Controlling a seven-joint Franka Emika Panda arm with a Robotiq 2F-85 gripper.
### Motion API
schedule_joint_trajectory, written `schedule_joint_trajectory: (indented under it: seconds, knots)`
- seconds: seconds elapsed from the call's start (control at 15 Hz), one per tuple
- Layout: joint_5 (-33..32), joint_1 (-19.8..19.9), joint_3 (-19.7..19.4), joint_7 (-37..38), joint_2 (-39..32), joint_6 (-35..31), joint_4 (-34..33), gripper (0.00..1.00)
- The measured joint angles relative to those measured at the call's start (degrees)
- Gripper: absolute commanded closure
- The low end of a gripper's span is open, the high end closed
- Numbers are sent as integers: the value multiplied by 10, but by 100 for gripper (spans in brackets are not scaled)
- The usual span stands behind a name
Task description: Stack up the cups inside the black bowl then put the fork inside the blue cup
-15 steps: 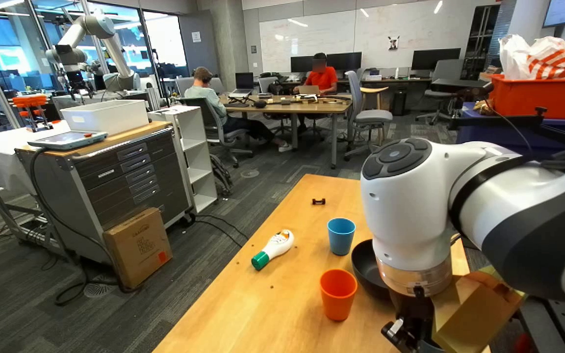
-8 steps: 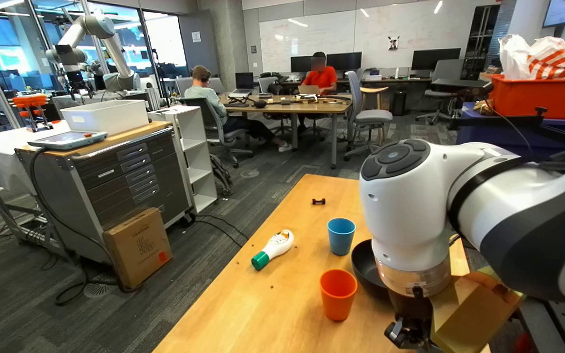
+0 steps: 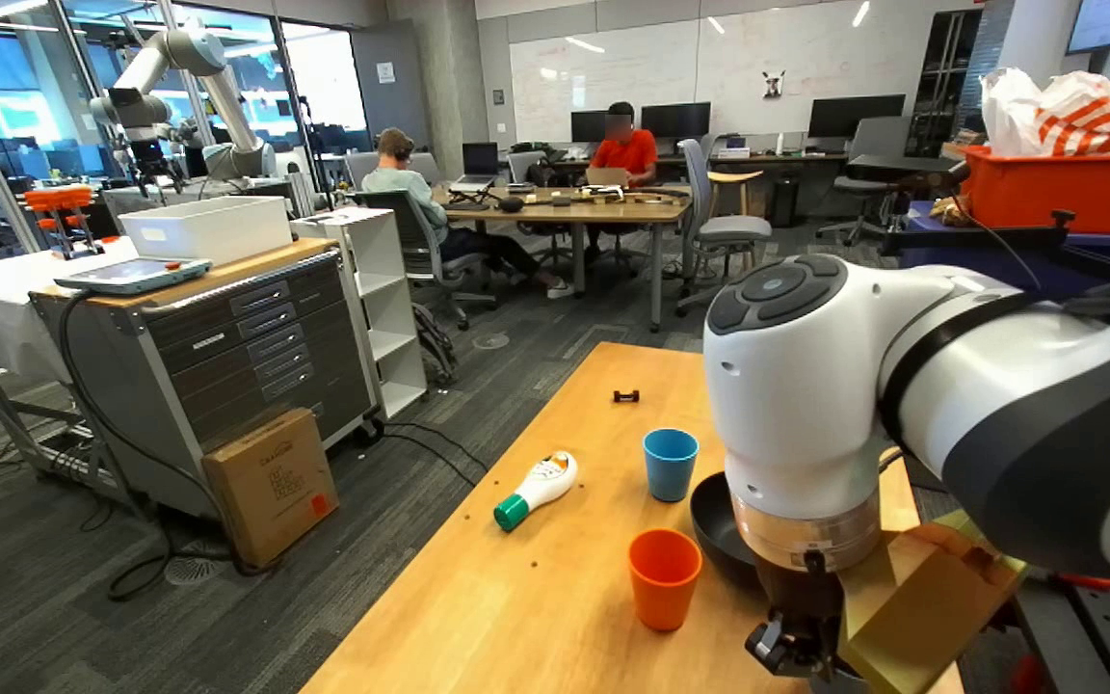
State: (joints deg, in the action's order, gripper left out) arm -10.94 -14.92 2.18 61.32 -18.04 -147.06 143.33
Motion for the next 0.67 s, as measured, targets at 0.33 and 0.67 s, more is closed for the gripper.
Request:
schedule_joint_trajectory:
  seconds: [0.33, 0.67]
  knots:
    - [0, 4, 0, 0, 65, 28, -4, 99]
    - [0, 46, -2, -12, 145, 103, -14, 99]
